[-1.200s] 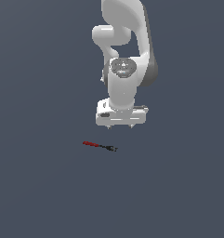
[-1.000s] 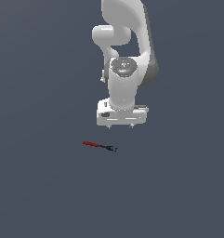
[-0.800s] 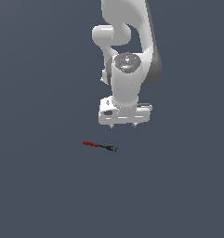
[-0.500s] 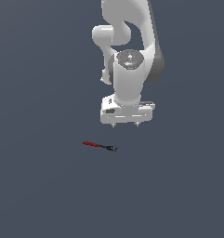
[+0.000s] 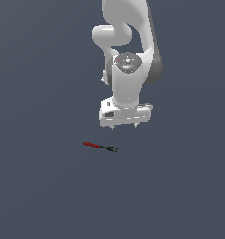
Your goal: Pick up the object and move it to a goal position.
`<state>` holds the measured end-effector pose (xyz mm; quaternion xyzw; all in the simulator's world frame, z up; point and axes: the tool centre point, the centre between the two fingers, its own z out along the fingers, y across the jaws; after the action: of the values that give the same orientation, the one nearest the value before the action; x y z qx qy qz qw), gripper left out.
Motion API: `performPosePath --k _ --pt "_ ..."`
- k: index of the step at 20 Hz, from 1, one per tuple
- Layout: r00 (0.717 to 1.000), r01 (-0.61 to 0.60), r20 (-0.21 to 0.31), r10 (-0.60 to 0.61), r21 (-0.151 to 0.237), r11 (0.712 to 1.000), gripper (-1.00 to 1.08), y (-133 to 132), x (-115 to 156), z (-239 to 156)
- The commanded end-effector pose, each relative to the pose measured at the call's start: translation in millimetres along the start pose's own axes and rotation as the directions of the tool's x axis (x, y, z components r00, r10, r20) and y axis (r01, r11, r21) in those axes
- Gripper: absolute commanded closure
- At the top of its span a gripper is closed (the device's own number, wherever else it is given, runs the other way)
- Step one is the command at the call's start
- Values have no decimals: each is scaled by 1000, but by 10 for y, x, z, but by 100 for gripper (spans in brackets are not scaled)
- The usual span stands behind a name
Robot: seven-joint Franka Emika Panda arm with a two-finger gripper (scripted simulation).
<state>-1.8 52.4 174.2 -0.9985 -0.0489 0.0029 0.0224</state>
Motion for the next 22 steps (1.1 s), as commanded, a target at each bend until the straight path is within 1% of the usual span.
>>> performPosePath --k 1,6,11,16,22 --pt "999 34 1 -34 -3 999 -92 37 6 32" --pt "992 127 2 -127 -10 992 -92 134 23 117" --pt "970 245 6 -245 -18 969 -92 258 41 226" --pt "932 363 11 -363 -23 932 -92 383 55 338" --pt "868 497 18 -497 -28 867 -92 530 66 474"
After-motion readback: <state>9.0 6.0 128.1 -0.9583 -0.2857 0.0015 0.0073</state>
